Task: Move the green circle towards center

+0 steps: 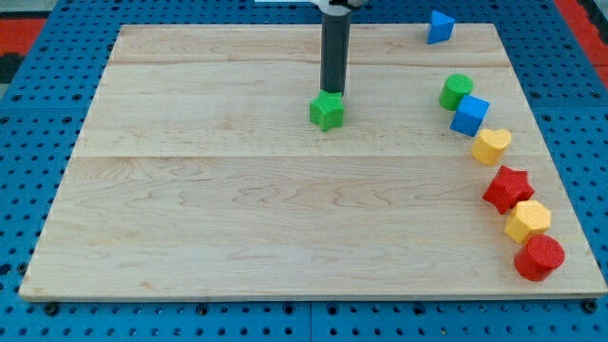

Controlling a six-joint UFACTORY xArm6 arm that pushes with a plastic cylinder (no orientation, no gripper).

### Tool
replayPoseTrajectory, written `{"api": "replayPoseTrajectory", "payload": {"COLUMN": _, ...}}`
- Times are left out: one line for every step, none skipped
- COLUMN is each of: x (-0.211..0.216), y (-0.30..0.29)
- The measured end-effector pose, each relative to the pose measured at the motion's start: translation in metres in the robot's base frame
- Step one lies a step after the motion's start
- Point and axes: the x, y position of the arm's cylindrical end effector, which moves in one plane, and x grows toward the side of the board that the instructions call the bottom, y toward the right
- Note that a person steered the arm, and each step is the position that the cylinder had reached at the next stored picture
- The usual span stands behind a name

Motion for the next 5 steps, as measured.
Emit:
{"api": "replayPoseTrajectory", "payload": {"x": 0.031, "y": -0.014}}
{"api": "replayPoseTrajectory", "payload": {"x": 0.05, "y": -0.014}}
{"api": "replayPoseTrajectory", "payload": {"x": 0.039, "y": -0.014}}
{"api": "replayPoseTrajectory", "payload": {"x": -0.017, "y": -0.007}}
{"api": "replayPoseTrajectory", "payload": {"x": -0.082, "y": 0.068}}
